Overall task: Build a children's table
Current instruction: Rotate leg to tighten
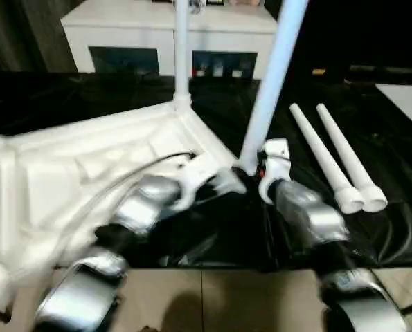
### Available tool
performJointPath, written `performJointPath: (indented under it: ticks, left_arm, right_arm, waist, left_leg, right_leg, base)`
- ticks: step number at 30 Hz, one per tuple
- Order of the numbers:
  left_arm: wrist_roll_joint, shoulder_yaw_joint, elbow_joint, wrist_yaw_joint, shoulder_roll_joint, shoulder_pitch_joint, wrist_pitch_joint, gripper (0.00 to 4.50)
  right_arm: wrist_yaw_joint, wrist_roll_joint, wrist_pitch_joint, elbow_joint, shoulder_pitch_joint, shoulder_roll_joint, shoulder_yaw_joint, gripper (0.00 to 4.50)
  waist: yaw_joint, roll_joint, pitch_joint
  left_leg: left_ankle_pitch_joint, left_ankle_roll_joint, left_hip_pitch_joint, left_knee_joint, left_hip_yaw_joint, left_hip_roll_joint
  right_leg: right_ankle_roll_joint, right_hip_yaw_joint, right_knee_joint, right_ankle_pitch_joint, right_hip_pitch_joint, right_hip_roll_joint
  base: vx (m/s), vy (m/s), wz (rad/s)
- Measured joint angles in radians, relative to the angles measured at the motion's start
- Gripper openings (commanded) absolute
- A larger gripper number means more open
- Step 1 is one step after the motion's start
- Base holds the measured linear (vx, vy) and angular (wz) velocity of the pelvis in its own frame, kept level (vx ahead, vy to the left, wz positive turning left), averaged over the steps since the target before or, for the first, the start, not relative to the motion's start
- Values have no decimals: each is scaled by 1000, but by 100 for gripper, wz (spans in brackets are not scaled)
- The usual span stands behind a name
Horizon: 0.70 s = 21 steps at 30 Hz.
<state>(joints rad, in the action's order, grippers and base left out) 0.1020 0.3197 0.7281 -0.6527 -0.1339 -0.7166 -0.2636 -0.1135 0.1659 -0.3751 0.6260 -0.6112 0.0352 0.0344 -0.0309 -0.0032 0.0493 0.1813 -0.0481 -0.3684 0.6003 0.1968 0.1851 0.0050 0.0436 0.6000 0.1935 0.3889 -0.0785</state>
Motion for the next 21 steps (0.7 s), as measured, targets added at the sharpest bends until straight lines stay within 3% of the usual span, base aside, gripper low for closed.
performJointPath:
  ticks: [3,8,10,12,16,21]
  left_arm:
    - [4,-10,57,89,57,-26,0,0]
    - [11,-10,71,103,65,-34,7,0]
    - [11,-10,71,104,64,-34,10,0]
    - [12,-10,71,105,61,-34,21,0]
    - [19,-33,70,143,37,-40,36,0]
    - [10,-35,19,91,-9,-28,38,0]
  right_arm:
    - [171,1,71,91,-53,-65,47,266]
    - [212,-9,127,137,-69,-82,55,266]
    - [207,-18,137,141,-70,-83,52,322]
    - [195,-28,155,144,-69,-84,51,336]
    - [168,-39,171,149,-45,-99,32,377]
    - [58,-63,104,20,0,8,-43,384]
  waist:
    - [1,0,0]
    - [3,0,0]
    - [3,0,0]
    - [2,0,0]
    - [10,0,0]
    - [1,1,1]
  left_leg:
    - [0,0,-1,-1,-2,-1]
    - [0,0,-1,-1,-2,-5]
    - [0,0,-1,-1,-1,-6]
    - [0,1,-2,-2,-1,-7]
    - [0,1,-13,-1,0,-10]
    - [0,1,-20,-5,0,-8]
  right_leg:
    - [0,2,-8,0,-2,0]
    - [-1,-1,-10,0,-1,-3]
    - [-1,-1,-10,-1,-1,-4]
    - [-1,-1,-9,-1,2,-5]
    - [-1,1,-7,-31,17,-10]
    - [5,2,-5,-33,26,-9]
  base:
    - [0,0,0]
    - [0,0,0]
    - [0,0,0]
    - [0,0,0]
    - [0,0,0]
    - [13,-4,-1]
